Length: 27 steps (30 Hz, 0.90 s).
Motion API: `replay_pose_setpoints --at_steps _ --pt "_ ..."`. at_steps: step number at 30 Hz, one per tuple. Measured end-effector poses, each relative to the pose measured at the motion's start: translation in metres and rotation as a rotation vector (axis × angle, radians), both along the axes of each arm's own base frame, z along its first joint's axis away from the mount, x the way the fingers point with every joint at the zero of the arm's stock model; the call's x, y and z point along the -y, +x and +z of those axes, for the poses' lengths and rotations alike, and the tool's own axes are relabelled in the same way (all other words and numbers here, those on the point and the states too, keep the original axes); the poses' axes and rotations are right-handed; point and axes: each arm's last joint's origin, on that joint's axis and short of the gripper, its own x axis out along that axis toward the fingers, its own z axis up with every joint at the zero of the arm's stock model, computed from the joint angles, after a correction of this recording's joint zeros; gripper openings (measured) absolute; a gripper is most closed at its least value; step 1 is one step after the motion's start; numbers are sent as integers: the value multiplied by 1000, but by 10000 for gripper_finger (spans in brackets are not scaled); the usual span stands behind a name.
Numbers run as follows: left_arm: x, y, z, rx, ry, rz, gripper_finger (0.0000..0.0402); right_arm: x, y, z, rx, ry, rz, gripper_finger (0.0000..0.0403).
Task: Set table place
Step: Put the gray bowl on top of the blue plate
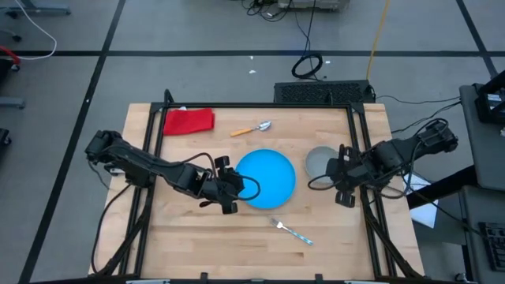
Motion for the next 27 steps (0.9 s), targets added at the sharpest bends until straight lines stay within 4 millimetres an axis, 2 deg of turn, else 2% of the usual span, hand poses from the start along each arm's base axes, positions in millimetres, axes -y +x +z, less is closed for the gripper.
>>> replay_pose_setpoints --at_steps 4,10,16,19,23,27 --pt "-1 -1 -9 -3 -12 -5 186 -4 8 -3 -62 -32 28 150" --pt "-2 -1 -10 -6 -5 -4 186 -9 20 -14 -128 -70 94 182" --pt "-3 -2 -11 -16 36 13 186 -11 26 -28 -171 -101 139 187" --pt "-6 -3 -18 -9 63 30 186 -12 28 -37 -173 -105 149 187" --pt "-17 -10 -27 66 33 41 186 -11 28 -47 -187 -117 167 187" --pt "-27 -25 -35 151 -35 6 186 -9 30 -54 -181 -138 180 187"
